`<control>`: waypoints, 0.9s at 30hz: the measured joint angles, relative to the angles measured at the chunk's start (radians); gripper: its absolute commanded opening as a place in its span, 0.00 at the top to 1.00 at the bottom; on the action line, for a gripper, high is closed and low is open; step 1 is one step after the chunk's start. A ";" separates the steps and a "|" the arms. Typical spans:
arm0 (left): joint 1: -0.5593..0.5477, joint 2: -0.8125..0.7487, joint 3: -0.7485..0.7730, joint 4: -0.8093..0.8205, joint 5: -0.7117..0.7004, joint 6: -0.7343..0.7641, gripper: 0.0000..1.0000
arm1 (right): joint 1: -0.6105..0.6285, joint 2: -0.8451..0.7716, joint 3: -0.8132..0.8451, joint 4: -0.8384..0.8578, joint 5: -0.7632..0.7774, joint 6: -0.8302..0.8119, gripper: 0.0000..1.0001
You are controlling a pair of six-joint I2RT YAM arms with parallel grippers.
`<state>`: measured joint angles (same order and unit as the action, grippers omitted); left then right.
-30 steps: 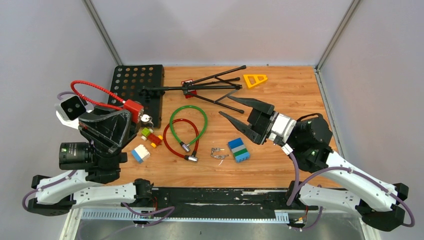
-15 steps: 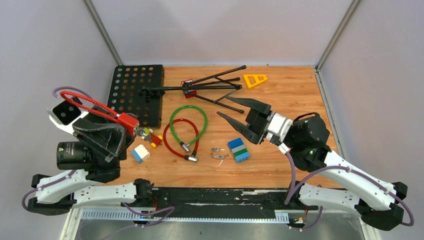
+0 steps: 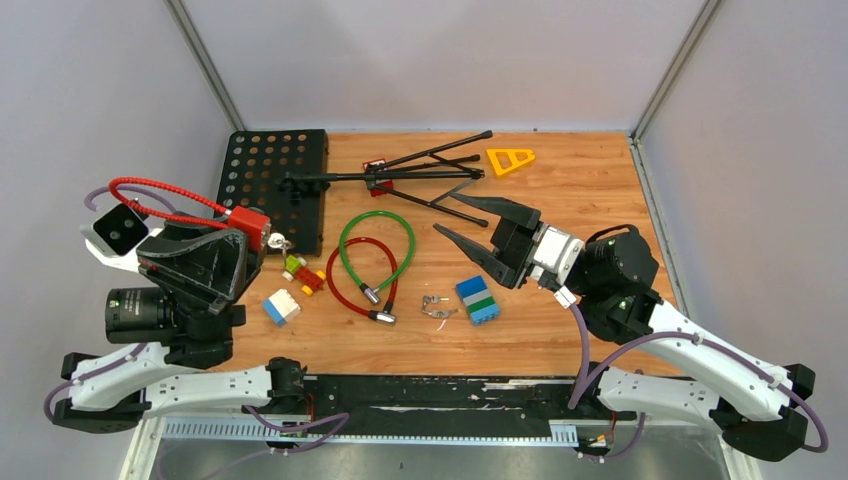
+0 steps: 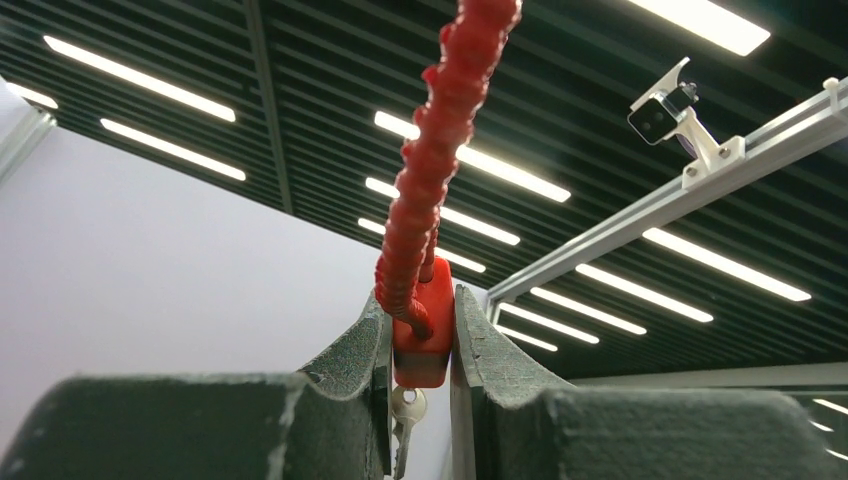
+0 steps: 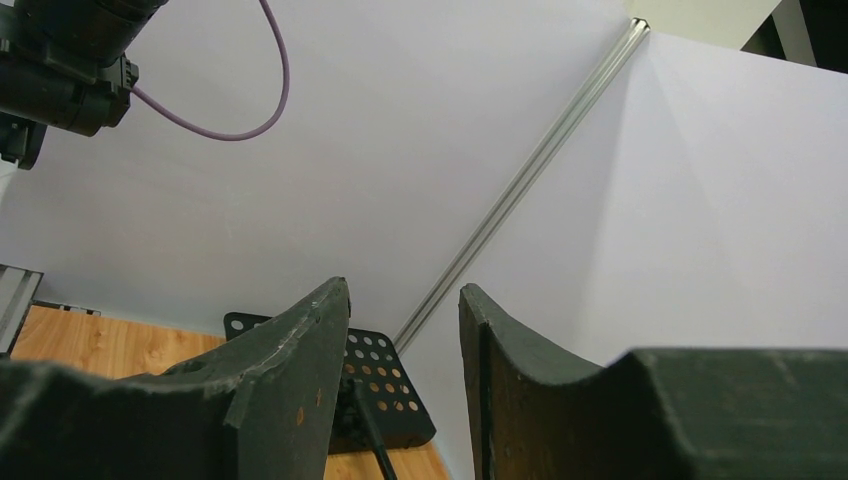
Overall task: Lock with the key
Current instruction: Lock the lock.
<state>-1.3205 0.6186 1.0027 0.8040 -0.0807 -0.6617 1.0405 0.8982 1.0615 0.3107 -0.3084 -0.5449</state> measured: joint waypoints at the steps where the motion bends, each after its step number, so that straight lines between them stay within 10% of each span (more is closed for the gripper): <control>1: 0.000 -0.004 -0.002 0.000 -0.008 0.006 1.00 | 0.000 0.000 0.000 0.000 0.000 0.000 0.55; 13: 0.000 -0.005 -0.002 -0.008 -0.025 0.027 1.00 | 0.067 0.113 0.219 -0.040 -0.158 -0.103 0.60; 27: 0.000 0.018 -0.002 -0.008 -0.017 0.044 1.00 | 0.470 0.364 0.429 -0.097 -0.002 -0.753 0.69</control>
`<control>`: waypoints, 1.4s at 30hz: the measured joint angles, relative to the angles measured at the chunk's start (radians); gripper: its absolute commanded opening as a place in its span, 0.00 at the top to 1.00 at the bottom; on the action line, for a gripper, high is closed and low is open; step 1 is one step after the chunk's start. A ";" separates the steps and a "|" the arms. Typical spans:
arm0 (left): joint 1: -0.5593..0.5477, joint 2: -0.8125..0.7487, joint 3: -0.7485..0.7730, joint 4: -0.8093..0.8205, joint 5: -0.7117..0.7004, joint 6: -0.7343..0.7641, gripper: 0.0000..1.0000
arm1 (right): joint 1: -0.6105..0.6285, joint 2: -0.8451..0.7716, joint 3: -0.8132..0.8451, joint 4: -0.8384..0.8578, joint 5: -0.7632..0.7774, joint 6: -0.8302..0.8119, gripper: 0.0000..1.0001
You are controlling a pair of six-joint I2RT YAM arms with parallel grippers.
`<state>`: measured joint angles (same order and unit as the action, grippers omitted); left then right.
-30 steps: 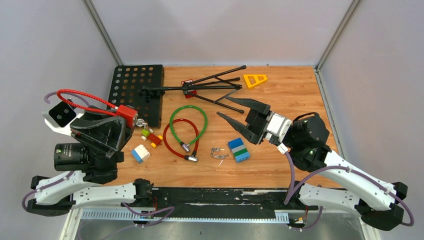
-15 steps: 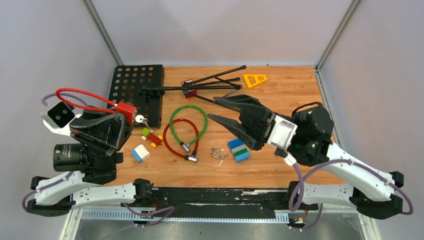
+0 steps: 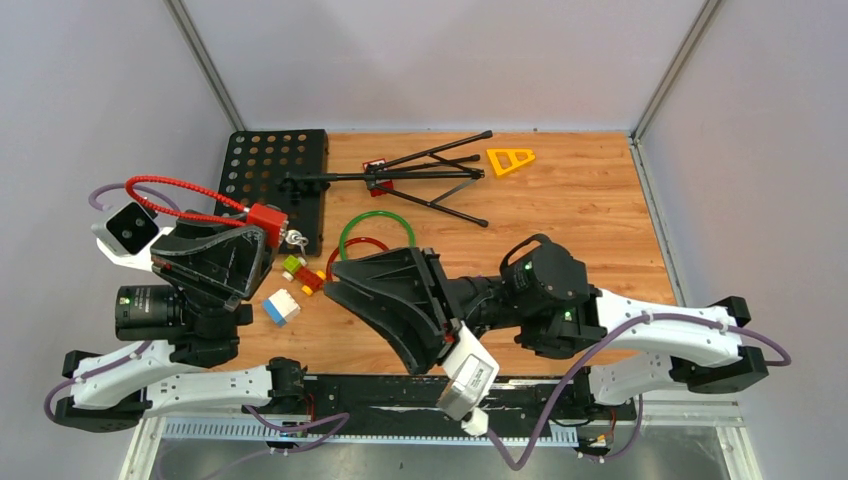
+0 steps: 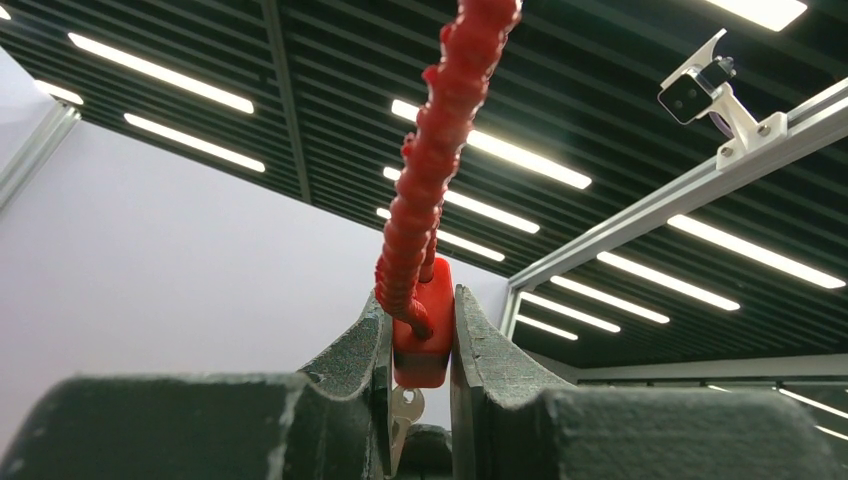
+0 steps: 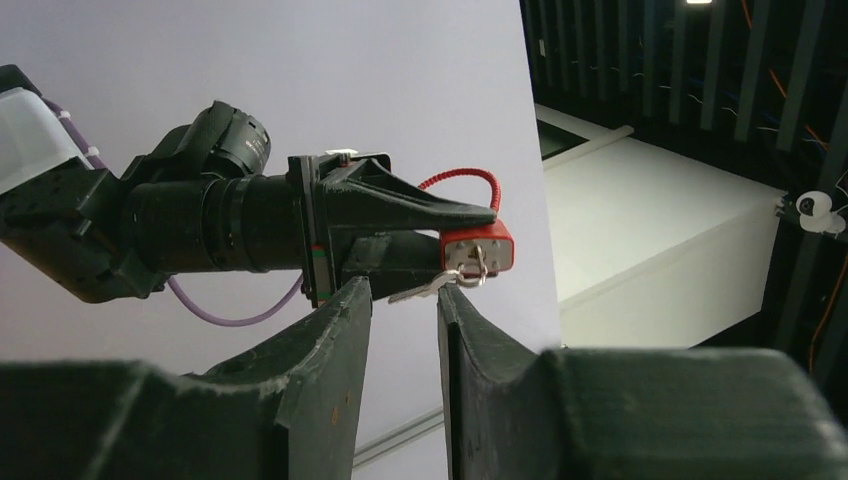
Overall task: Lock with the key
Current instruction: Lock the lock.
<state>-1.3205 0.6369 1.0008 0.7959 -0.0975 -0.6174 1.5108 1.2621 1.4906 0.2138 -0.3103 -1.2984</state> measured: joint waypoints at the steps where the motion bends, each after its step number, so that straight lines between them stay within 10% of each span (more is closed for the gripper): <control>1: 0.000 0.000 0.000 0.000 0.000 0.001 1.00 | 0.004 0.014 0.014 -0.006 0.004 -0.012 0.69; 42: 0.001 -0.014 -0.013 0.000 0.006 0.023 1.00 | 0.044 0.215 0.392 -0.226 0.200 0.020 0.84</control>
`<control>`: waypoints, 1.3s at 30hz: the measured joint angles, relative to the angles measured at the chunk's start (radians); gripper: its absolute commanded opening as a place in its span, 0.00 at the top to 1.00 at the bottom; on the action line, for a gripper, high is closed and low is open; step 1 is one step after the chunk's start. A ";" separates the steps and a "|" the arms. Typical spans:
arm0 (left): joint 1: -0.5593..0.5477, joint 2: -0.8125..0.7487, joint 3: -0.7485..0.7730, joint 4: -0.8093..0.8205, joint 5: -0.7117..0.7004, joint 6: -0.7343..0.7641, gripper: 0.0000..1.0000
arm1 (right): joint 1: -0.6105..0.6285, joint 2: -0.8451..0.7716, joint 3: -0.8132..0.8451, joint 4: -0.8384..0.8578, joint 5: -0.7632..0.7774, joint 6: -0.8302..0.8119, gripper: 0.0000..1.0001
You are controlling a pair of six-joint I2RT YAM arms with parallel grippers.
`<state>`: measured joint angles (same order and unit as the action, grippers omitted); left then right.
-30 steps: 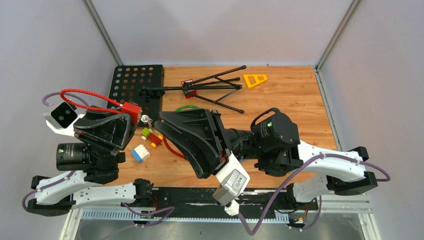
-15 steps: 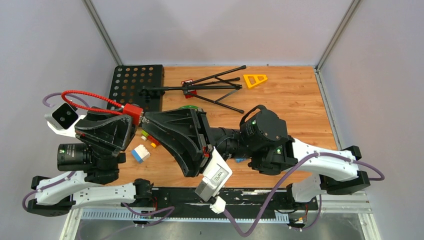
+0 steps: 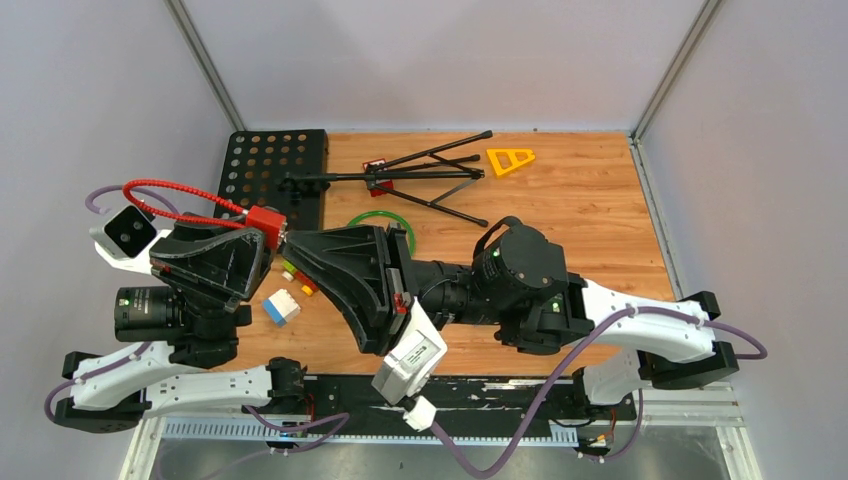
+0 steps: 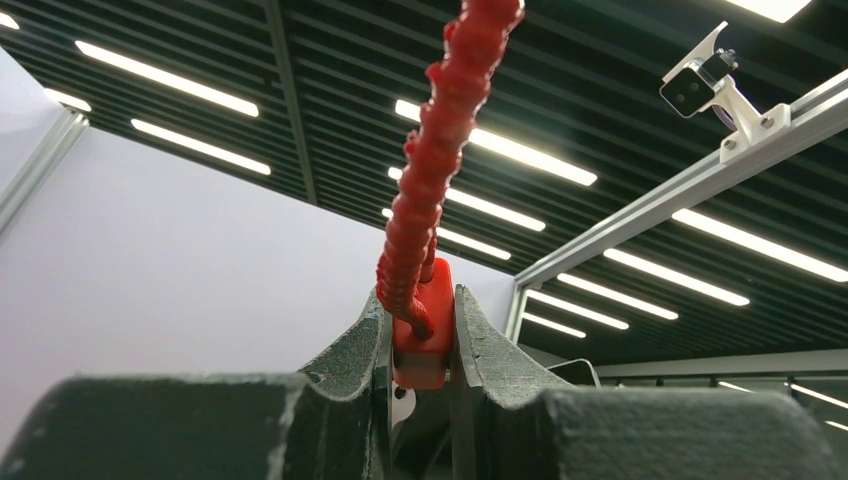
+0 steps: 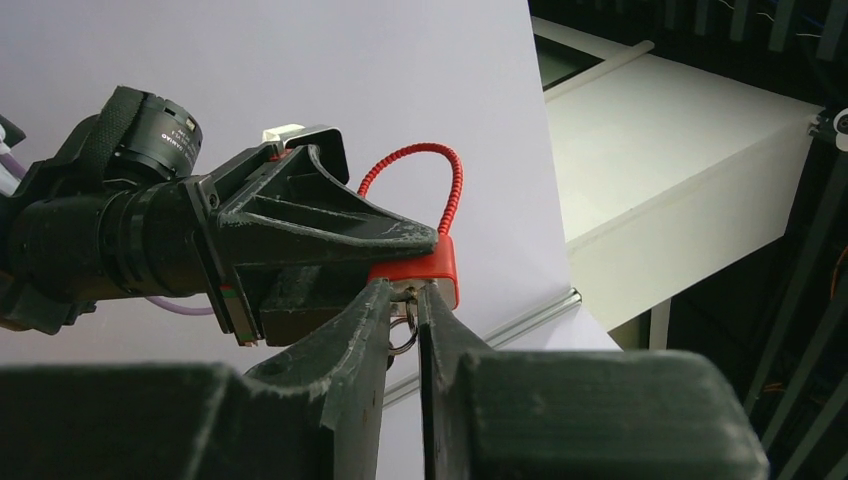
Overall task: Lock with the key
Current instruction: Lock the lock.
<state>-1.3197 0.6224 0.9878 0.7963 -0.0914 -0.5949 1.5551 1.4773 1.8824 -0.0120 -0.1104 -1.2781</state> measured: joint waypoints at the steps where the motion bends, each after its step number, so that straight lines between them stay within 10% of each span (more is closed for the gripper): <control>1: 0.000 0.000 0.000 0.000 0.000 0.000 1.00 | 0.002 0.003 0.002 0.000 0.007 -0.004 0.85; 14: 0.001 0.000 0.000 0.008 -0.013 0.003 1.00 | 0.015 0.031 0.017 0.005 0.106 -0.060 0.70; 39: 0.001 -0.003 -0.002 0.013 -0.011 0.006 1.00 | 0.022 0.035 -0.005 0.047 0.165 -0.068 1.00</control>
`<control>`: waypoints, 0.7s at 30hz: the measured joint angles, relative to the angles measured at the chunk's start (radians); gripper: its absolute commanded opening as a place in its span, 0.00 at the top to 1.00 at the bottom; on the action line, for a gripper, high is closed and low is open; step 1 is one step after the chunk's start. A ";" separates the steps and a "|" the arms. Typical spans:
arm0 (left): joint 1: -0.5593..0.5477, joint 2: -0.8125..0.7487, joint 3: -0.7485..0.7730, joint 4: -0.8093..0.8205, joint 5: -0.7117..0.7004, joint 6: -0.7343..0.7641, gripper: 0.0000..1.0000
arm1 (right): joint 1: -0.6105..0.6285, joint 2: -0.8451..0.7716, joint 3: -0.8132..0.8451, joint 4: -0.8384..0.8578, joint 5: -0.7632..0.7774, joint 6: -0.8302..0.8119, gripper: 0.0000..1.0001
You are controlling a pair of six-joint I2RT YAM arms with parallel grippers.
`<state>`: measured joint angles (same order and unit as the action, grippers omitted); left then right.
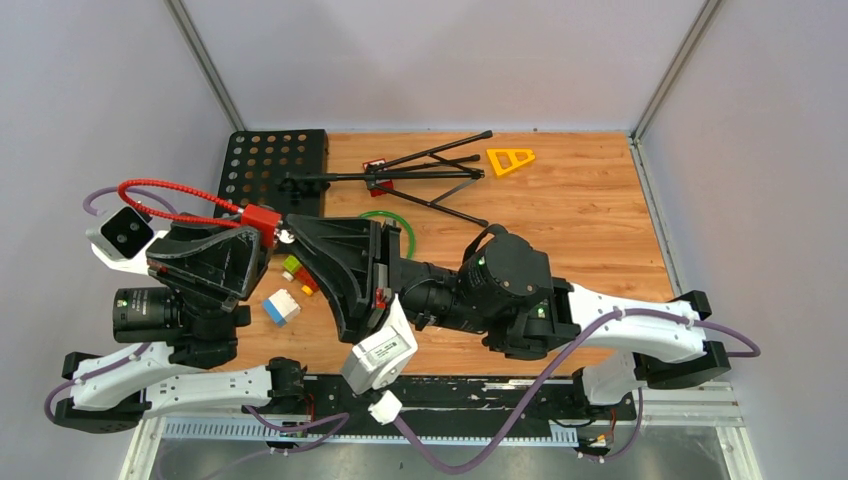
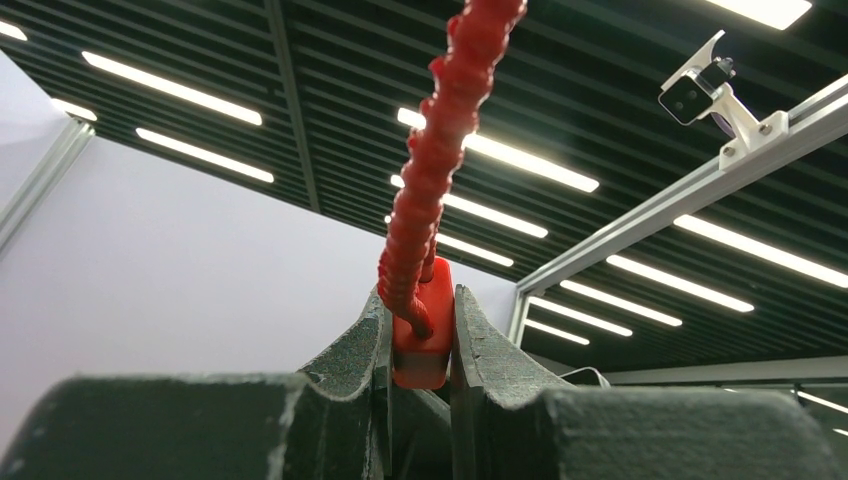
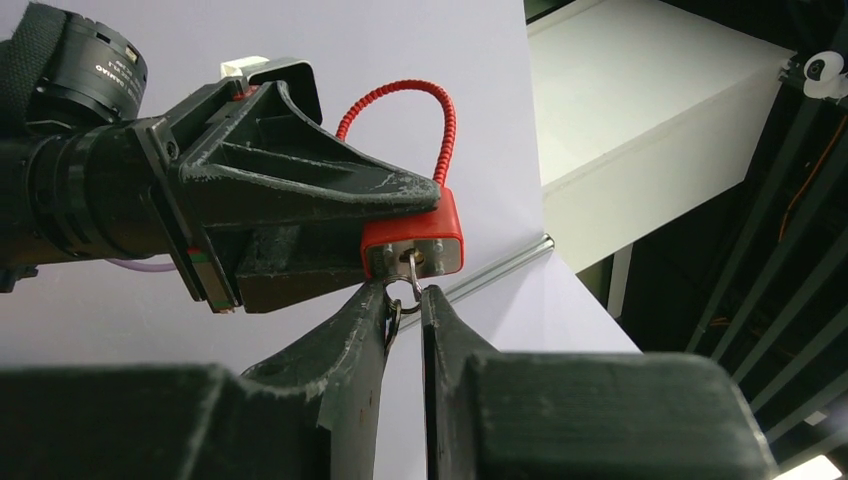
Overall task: Lock with the key
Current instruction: Lock the lock.
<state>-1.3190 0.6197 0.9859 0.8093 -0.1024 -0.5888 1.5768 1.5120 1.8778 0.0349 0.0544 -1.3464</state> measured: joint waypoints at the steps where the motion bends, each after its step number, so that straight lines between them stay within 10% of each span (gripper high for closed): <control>1: 0.000 0.000 0.000 0.000 0.000 0.001 1.00 | 0.002 -0.001 -0.001 0.000 0.001 0.004 1.00; 15: 0.000 -0.002 -0.018 -0.048 0.010 0.016 1.00 | 0.013 -0.146 -0.163 -0.006 0.015 0.089 1.00; 21: 0.000 -0.009 -0.019 -0.058 0.007 0.020 1.00 | 0.013 -0.175 -0.187 -0.013 0.036 0.089 0.80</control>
<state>-1.3190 0.6109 0.9668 0.7509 -0.0956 -0.5686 1.5902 1.3369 1.6905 0.0223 0.0902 -1.2575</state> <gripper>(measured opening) 0.244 0.081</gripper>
